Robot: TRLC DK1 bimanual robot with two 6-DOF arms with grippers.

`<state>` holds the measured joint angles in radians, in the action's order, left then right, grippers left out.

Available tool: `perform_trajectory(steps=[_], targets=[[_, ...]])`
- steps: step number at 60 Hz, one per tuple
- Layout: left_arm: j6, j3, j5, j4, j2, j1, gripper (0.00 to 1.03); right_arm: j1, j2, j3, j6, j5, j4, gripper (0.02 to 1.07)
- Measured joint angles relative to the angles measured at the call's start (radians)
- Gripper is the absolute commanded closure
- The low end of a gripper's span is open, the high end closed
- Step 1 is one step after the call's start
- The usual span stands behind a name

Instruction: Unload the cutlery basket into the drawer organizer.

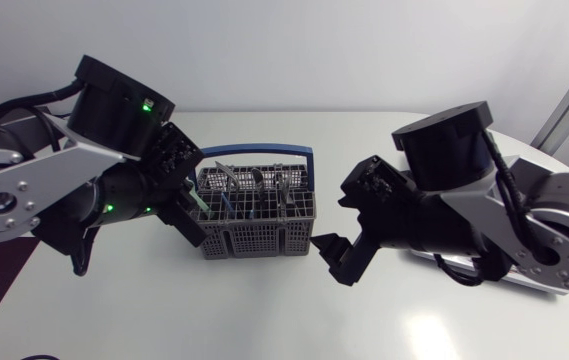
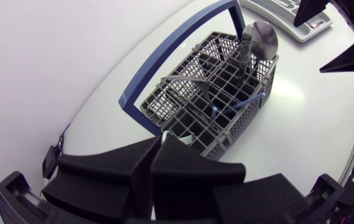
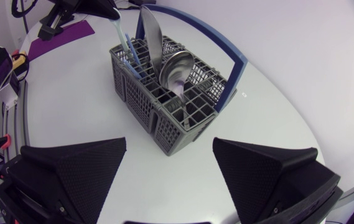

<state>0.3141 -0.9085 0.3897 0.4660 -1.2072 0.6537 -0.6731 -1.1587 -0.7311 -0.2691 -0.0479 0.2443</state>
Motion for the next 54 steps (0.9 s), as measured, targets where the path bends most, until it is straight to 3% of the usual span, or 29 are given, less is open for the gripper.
perform_trajectory(steps=[17,32,42,54], targets=[[0.027,0.000,0.020,0.029,0.049,0.004,0.81,-0.013,0.028,-0.002,0.000,0.000,0.020,0.07],[0.035,-0.038,0.011,0.163,0.148,0.022,0.81,-0.013,0.072,-0.002,-0.001,0.000,0.045,0.07],[0.018,-0.146,-0.056,0.257,0.207,0.022,0.81,-0.019,0.137,-0.002,-0.010,0.000,0.061,0.07],[-0.112,-0.283,-0.217,0.278,0.210,0.029,0.81,-0.047,0.243,-0.002,-0.033,0.050,0.066,0.07]])
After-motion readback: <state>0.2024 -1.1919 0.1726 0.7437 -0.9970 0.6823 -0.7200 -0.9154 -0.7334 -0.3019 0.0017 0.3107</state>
